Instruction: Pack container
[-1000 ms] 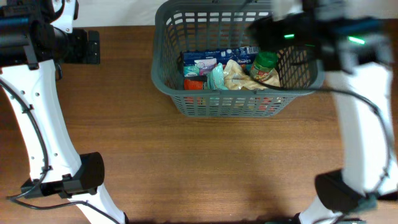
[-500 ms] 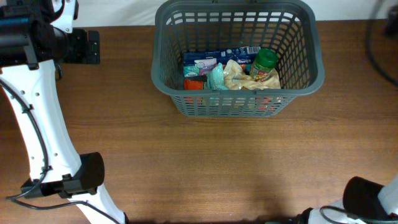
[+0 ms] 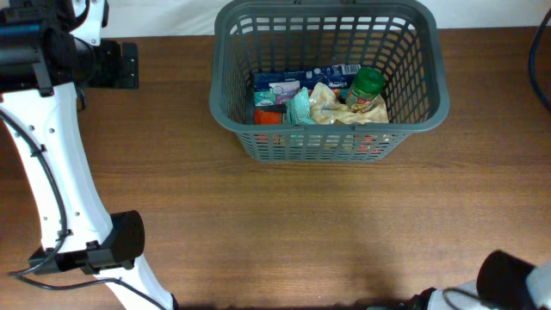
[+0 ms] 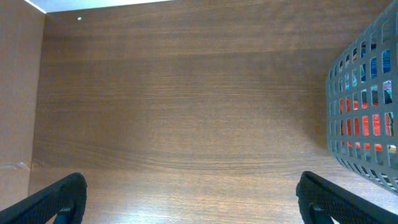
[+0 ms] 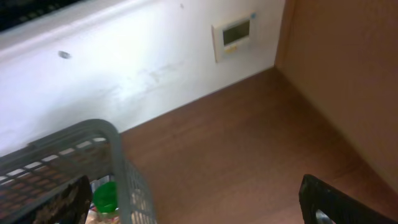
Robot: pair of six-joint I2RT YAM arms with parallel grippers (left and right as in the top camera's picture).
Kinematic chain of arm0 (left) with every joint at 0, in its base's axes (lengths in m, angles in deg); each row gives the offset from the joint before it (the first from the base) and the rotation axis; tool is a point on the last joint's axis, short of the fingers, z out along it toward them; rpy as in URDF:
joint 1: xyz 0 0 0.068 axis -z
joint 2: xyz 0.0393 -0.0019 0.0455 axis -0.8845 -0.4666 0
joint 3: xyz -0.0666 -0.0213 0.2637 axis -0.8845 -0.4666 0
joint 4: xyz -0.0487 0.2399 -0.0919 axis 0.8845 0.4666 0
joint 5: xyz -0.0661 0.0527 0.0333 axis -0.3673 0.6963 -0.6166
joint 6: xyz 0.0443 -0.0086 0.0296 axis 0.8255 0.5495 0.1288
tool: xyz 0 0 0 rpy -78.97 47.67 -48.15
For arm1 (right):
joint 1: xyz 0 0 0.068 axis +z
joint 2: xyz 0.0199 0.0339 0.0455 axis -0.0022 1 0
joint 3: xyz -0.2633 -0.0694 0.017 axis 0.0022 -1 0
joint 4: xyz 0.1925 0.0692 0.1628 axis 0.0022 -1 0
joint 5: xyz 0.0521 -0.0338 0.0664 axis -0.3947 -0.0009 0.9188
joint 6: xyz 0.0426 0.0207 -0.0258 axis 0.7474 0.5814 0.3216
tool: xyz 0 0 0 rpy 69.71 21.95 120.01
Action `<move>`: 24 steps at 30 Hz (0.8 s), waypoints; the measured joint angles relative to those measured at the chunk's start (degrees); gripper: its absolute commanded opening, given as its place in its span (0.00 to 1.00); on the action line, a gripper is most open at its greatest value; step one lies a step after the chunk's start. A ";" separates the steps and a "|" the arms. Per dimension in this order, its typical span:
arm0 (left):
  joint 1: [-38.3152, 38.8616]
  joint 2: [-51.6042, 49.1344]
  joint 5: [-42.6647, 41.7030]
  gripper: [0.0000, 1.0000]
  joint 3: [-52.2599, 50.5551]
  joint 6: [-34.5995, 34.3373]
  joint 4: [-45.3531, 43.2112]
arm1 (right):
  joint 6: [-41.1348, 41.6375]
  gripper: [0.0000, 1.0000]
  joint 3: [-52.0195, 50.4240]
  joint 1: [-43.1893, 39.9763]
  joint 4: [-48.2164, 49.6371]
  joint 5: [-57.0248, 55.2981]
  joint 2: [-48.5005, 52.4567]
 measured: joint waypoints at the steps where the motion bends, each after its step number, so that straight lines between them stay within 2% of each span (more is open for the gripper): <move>1: 0.00 0.00 0.00 0.99 0.00 0.00 0.00 | -0.48 0.99 -0.04 0.00 -0.61 0.20 -1.53; 8: 0.00 0.00 0.00 0.99 0.00 0.00 0.02 | -2.19 0.99 -2.03 0.00 -5.14 0.37 -19.45; 17: 0.00 0.00 0.00 0.99 0.00 0.00 0.00 | -4.15 0.99 -15.93 0.02 -9.31 -2.58 -49.11; 21: 0.00 0.00 0.00 0.99 0.00 0.00 0.00 | -4.31 0.99 -21.33 0.02 -9.70 -2.80 -55.10; 24: 0.00 0.00 0.00 0.99 0.00 0.00 0.02 | -4.26 0.99 -22.75 0.02 -9.77 -1.97 -55.98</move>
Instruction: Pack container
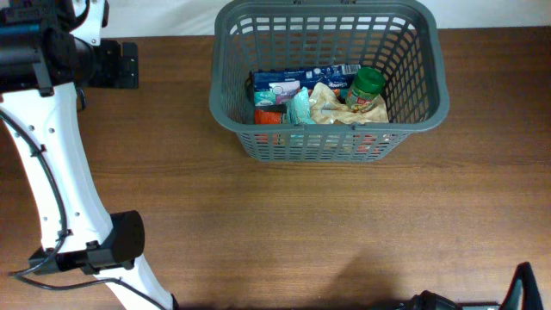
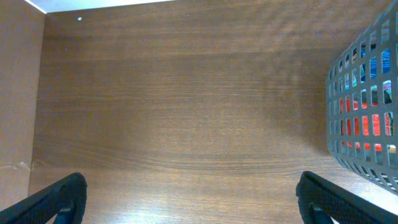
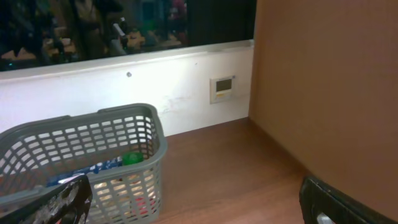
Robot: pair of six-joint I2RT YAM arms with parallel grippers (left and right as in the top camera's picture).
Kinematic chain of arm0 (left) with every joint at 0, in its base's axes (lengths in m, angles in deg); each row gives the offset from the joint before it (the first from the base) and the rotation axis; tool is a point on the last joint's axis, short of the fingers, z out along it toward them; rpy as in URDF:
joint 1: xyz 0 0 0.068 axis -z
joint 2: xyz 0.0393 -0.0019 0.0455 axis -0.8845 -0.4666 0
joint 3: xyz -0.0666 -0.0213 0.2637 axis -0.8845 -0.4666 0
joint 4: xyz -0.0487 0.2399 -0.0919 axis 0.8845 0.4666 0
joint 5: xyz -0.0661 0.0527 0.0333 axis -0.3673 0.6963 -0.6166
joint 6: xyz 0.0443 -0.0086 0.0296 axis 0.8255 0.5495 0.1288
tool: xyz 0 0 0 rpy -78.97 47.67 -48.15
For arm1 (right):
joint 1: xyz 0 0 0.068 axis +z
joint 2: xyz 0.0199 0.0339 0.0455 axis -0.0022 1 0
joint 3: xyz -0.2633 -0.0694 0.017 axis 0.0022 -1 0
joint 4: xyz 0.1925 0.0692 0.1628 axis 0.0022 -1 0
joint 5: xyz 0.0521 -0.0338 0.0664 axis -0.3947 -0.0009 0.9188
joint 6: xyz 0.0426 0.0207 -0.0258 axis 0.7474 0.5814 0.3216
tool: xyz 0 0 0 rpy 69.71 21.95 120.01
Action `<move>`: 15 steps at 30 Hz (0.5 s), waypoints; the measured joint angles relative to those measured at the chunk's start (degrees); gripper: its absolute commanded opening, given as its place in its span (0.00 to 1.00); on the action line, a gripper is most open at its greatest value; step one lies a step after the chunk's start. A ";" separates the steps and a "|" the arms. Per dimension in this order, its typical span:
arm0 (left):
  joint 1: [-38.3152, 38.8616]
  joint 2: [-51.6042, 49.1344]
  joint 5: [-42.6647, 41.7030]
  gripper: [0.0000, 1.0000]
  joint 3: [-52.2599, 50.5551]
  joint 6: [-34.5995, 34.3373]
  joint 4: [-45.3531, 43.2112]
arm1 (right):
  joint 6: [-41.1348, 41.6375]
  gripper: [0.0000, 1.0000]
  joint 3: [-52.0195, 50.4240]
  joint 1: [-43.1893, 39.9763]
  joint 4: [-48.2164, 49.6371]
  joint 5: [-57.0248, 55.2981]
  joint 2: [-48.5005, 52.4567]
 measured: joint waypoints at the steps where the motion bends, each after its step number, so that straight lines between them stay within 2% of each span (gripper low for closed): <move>1: 0.00 0.00 0.00 0.99 0.00 -0.02 0.00 | -0.04 0.99 -0.20 -0.02 0.00 0.26 0.00; 9: 0.00 0.00 0.00 0.99 0.00 0.00 -0.02 | 0.00 0.99 -1.88 -0.02 -1.44 1.75 -0.07; 15: 0.00 0.00 0.02 0.99 0.00 0.00 -0.02 | 0.04 0.99 -13.64 -0.02 0.85 6.16 -0.44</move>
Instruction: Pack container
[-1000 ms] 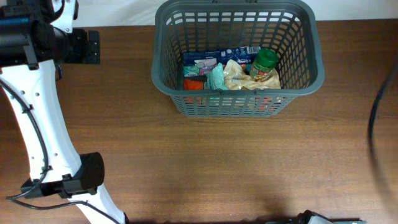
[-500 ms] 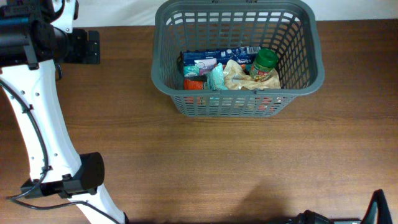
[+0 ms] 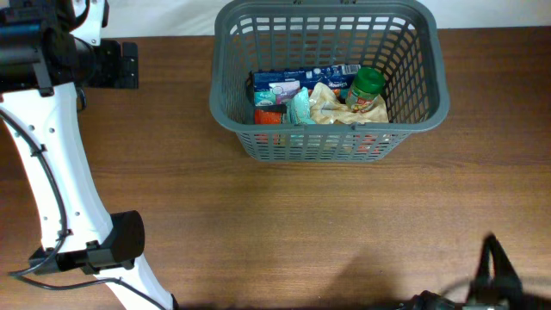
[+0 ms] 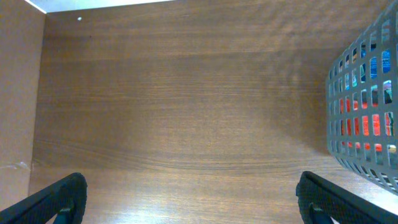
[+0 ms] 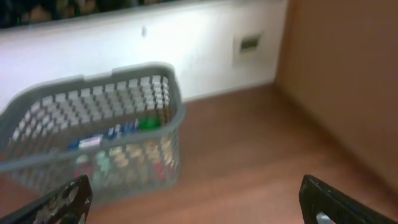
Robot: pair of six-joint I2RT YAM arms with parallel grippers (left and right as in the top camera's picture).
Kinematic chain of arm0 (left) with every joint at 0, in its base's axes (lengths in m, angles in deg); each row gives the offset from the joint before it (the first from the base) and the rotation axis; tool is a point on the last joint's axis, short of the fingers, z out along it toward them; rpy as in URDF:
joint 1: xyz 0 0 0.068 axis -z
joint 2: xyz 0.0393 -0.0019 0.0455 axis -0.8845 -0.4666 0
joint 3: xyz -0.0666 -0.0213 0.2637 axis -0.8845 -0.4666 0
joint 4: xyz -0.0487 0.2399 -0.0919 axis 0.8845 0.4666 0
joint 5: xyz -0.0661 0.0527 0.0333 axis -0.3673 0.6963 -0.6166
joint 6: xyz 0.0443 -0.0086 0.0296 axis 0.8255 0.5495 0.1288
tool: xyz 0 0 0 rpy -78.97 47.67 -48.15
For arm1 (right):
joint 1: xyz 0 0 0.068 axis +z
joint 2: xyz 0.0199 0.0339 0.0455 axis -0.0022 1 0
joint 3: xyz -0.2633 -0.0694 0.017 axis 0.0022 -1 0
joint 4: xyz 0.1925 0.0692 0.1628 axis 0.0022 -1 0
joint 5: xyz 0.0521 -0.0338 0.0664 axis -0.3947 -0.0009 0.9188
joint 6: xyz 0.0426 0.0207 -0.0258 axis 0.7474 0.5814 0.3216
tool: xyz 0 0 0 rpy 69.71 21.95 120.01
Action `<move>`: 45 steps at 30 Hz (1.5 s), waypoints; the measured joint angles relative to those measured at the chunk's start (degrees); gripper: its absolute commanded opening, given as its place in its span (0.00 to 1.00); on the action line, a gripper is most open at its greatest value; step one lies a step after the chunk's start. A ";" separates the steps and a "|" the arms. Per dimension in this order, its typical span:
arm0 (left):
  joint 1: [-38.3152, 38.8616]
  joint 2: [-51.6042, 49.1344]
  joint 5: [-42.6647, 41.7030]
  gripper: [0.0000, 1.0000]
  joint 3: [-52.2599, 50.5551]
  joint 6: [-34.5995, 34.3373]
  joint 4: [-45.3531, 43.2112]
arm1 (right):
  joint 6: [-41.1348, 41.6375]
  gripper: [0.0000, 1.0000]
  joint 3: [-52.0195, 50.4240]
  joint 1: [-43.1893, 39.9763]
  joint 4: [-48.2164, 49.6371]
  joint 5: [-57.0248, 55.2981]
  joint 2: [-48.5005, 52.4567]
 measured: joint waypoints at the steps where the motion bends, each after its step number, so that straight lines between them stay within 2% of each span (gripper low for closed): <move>1: 0.00 0.00 0.00 0.99 0.00 0.00 0.00 | 0.00 0.99 -3.32 0.00 1.81 0.59 -0.02; 5: 0.00 0.00 -0.02 0.99 0.00 0.00 -0.02 | 0.09 0.99 -20.41 0.00 15.56 3.41 0.07; 10: 0.00 0.00 -0.24 0.99 0.00 -0.02 -0.02 | 0.11 0.99 -44.96 1.29 41.55 7.43 -1.60; 13: 0.00 0.00 -0.28 0.99 0.00 -0.02 0.02 | 0.13 0.99 -60.76 5.77 57.35 8.55 -5.35; 18: 0.00 0.00 -0.26 0.99 0.00 -0.02 0.02 | 0.13 0.99 -79.45 14.12 71.87 9.57 -14.10; 24: 0.00 0.00 -0.24 0.99 0.00 -0.02 0.00 | 0.11 0.99 -91.17 18.49 74.44 9.79 -27.50; 30: 0.00 0.00 -0.24 0.99 0.00 -0.02 0.00 | 0.13 0.99 -94.49 18.69 74.97 9.79 -36.48; 45: 0.00 0.00 -0.24 0.99 0.00 -0.02 0.00 | 0.11 0.99 -100.43 18.99 74.40 9.79 -37.66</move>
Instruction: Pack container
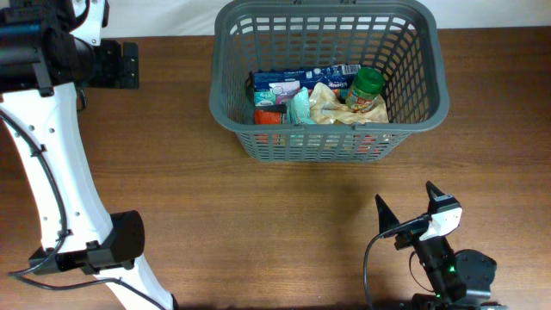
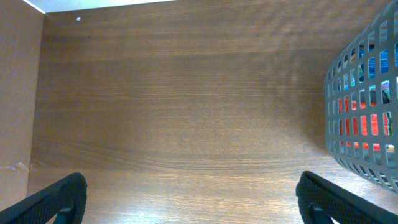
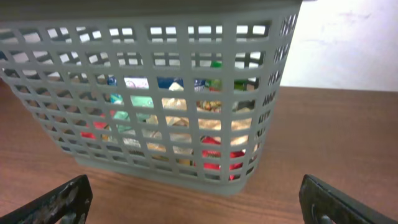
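A grey plastic basket (image 1: 327, 145) stands at the back middle of the wooden table. Inside it lie a blue box (image 1: 301, 77), a green-lidded jar (image 1: 366, 86), a crinkled pale packet (image 1: 327, 102) and a teal packet (image 1: 298, 107). My right gripper (image 1: 405, 202) is open and empty in front of the basket, facing its front wall (image 3: 155, 168). In its own view the right gripper (image 3: 199, 205) holds nothing. My left gripper (image 1: 127, 65) hangs open and empty at the far left; in its own view the left gripper (image 2: 193, 205) looks down on bare wood, with the basket (image 2: 367, 106) at the right edge.
The left arm's white links (image 1: 52, 164) run down the left side of the table. A white wall (image 3: 348, 43) rises behind the basket. Bare wood (image 1: 258, 224) lies between the basket and the table's front edge.
My right gripper was at the bottom right edge of the overhead view; now it is further in, in front of the basket and much closer to its front wall. The left arm has not moved.
The right arm first sat at the bottom right corner, its camera on the wall and the basket's corner. Later it was almost out of the overhead view, seeing the whole basket from afar. Now it faces the basket closely. The left gripper stayed open throughout.
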Robot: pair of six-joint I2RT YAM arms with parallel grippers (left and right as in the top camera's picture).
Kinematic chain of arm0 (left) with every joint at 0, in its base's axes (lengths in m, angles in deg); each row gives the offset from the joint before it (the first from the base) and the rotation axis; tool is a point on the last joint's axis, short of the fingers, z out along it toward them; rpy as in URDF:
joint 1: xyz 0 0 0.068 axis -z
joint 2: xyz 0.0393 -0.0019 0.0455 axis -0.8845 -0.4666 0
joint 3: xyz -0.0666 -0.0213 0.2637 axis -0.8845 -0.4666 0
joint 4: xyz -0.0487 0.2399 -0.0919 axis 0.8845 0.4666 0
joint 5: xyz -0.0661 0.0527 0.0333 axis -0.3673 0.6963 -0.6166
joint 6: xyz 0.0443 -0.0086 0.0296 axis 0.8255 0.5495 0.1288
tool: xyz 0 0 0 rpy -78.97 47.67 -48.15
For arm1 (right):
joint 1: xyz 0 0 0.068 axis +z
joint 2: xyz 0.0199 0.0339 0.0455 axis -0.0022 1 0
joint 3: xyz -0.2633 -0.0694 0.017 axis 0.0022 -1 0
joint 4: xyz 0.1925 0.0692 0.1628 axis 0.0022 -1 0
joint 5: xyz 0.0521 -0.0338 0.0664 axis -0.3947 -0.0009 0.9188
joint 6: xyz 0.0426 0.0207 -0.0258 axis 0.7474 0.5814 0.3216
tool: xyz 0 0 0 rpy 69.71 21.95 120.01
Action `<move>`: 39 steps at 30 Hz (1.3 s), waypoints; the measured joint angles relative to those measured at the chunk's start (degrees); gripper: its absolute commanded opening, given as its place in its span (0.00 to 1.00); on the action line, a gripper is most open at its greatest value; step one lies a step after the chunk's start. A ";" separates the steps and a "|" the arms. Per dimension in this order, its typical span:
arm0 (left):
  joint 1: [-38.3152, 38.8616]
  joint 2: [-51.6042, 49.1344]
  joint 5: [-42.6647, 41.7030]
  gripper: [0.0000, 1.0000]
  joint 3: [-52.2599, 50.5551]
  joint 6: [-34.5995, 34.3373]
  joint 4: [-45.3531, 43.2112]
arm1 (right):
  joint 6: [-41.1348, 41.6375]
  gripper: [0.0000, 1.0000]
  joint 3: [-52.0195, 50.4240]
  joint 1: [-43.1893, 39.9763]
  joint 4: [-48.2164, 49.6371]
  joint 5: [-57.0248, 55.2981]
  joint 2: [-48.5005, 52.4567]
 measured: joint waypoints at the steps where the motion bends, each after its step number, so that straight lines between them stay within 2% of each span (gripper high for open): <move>1: 0.00 0.00 0.00 0.99 0.00 0.00 0.00 | 0.00 0.99 -0.11 0.00 -0.02 0.00 0.00; 31: 1.25 0.42 0.11 0.99 -0.22 0.00 0.00 | -0.02 0.99 -2.16 0.02 0.90 0.00 0.00; 35: 6.86 6.25 0.02 0.99 -6.69 0.00 -0.46 | 0.00 0.99 -2.16 0.02 0.90 0.00 0.00; 39: 12.90 19.41 -0.52 0.99 -21.81 0.02 -1.40 | 0.00 0.99 -2.21 0.02 0.92 -0.02 0.00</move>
